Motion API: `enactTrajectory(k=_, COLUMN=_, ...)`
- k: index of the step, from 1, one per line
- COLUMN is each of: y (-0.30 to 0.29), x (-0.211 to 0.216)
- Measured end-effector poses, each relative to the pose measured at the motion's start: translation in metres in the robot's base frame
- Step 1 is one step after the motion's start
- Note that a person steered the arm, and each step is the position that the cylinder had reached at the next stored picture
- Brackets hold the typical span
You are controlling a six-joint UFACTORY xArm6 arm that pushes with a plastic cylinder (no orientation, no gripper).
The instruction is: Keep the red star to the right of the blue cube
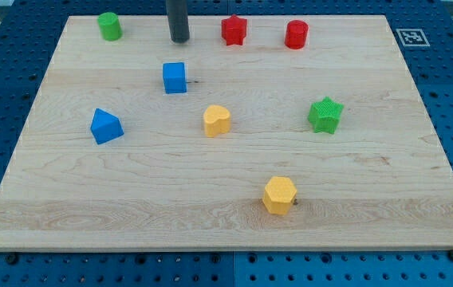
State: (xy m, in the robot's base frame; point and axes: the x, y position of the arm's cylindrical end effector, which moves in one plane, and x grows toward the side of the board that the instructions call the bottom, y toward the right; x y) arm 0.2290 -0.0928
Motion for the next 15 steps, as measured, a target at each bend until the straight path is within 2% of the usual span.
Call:
enactTrajectory(k=1, y=0.010, x=-0.037)
enactTrajectory(k=3, y=0.110, x=-0.029)
enactTrajectory(k=6, y=0.111, x=0.028)
enactTrajectory(k=7, y=0.101, x=0.035)
enactTrajectory(k=8, y=0.070, x=0.013)
enactTrajectory(k=9, y=0.050, x=0.018)
enactTrajectory(k=12, y=0.097, x=0.101)
enactTrajectory(k=14, y=0.082, x=0.135)
enactTrajectory(k=15, y=0.079, x=0.172)
